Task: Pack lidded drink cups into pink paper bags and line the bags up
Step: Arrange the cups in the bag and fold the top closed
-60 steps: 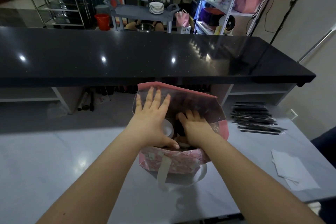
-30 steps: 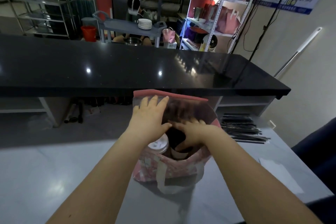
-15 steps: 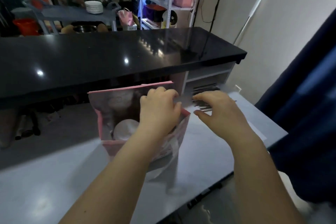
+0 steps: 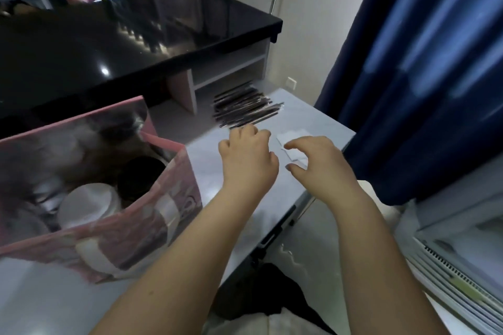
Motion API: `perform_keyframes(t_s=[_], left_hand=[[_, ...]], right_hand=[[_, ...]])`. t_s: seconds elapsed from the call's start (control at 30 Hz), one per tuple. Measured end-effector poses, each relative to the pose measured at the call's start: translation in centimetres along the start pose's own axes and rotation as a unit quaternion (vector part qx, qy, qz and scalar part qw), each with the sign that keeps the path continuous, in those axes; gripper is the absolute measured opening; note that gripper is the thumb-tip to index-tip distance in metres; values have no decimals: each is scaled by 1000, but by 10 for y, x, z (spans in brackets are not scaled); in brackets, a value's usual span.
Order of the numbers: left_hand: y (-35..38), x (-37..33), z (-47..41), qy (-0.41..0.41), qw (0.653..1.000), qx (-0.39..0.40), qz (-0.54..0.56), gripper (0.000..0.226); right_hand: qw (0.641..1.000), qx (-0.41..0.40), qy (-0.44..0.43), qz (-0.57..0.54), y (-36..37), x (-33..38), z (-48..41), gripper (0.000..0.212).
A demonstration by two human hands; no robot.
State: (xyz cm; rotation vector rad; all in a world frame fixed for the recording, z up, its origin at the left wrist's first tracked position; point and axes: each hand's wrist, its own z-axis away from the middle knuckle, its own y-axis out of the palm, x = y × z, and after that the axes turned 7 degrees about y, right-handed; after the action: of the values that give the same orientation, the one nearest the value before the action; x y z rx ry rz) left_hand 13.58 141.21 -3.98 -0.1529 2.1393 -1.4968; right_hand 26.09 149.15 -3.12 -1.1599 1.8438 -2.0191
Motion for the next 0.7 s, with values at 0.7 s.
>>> perform_keyframes(t_s=[0.7], left_hand=[[162,33,-128,-229,969,89,-5,42]], right_hand=[[956,269,-109,-35,86,-105,-260,47]])
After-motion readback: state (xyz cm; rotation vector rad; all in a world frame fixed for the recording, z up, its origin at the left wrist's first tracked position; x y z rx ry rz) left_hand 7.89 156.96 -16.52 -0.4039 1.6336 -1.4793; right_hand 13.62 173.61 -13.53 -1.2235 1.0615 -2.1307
